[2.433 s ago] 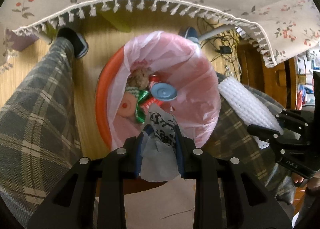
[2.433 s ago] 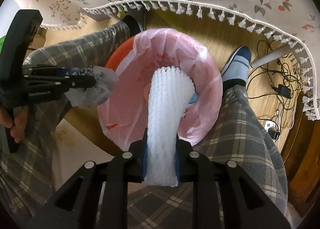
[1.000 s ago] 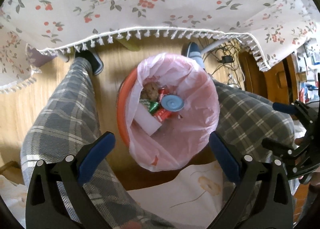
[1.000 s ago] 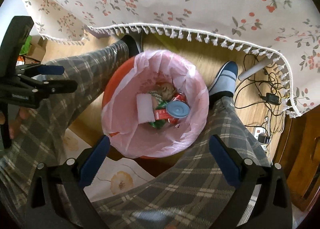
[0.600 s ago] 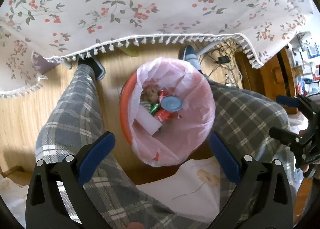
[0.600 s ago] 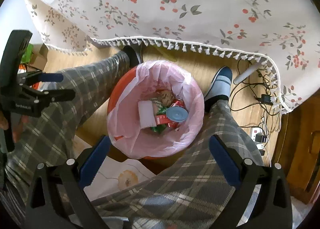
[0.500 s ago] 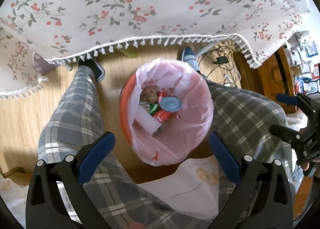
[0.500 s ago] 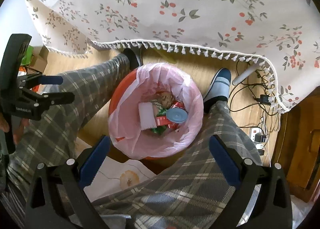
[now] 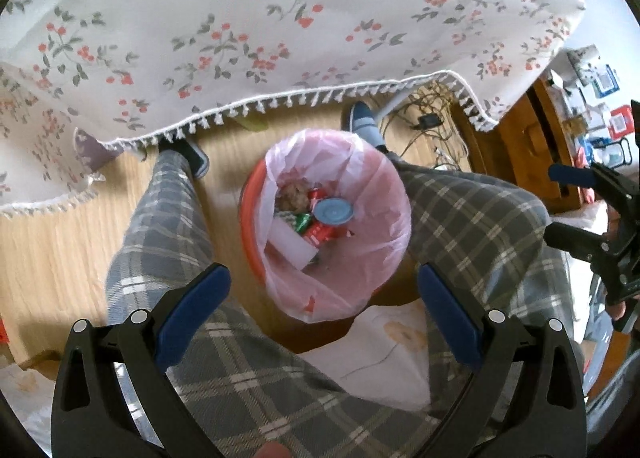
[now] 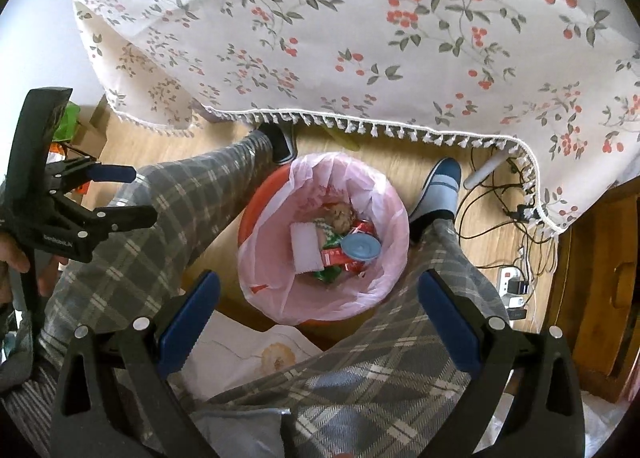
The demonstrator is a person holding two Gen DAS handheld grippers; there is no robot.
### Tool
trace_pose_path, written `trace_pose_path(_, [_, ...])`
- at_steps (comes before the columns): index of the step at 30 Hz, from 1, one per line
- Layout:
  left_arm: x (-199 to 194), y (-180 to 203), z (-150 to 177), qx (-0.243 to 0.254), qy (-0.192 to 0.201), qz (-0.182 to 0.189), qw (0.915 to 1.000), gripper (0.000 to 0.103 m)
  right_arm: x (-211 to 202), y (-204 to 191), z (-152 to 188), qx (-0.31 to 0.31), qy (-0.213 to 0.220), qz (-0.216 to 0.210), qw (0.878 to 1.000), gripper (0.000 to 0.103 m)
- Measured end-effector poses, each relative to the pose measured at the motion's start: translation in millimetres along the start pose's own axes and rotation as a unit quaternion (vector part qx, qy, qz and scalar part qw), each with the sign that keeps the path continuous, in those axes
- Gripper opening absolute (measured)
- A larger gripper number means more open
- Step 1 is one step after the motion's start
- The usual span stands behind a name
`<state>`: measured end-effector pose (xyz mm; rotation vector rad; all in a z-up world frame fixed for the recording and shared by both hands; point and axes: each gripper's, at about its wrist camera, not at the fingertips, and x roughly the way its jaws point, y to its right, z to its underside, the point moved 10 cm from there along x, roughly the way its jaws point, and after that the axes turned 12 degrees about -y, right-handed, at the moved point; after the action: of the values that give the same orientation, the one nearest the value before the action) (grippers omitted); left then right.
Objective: Collect trash
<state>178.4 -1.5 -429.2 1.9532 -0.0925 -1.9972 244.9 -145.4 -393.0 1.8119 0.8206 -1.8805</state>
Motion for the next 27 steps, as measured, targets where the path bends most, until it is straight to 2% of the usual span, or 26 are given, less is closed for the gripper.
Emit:
trace_pose_path(17, [-81.3, 8.9, 14.1, 0.039, 0.05, -0.018, 0.9978, 0.097, -84.2, -16.2, 7.1, -0.014, 0.07, 0.006, 0.997, 0.098])
trace_pose_path(22, [-112.4, 11.5, 20.1, 0.045, 0.076, -0.001, 0.9961, 0.097, -116.8, -24.5, 7.7, -0.029, 0.1, 0.017, 0.994, 0.098])
trace_pose_path(27, [-138.8, 12.9, 26.1, 0.059, 0.096, -0.023, 0.9934, 0.097, -153.4, -34.4, 10.6, -0.045, 0.143, 0.02, 0.988, 0.098])
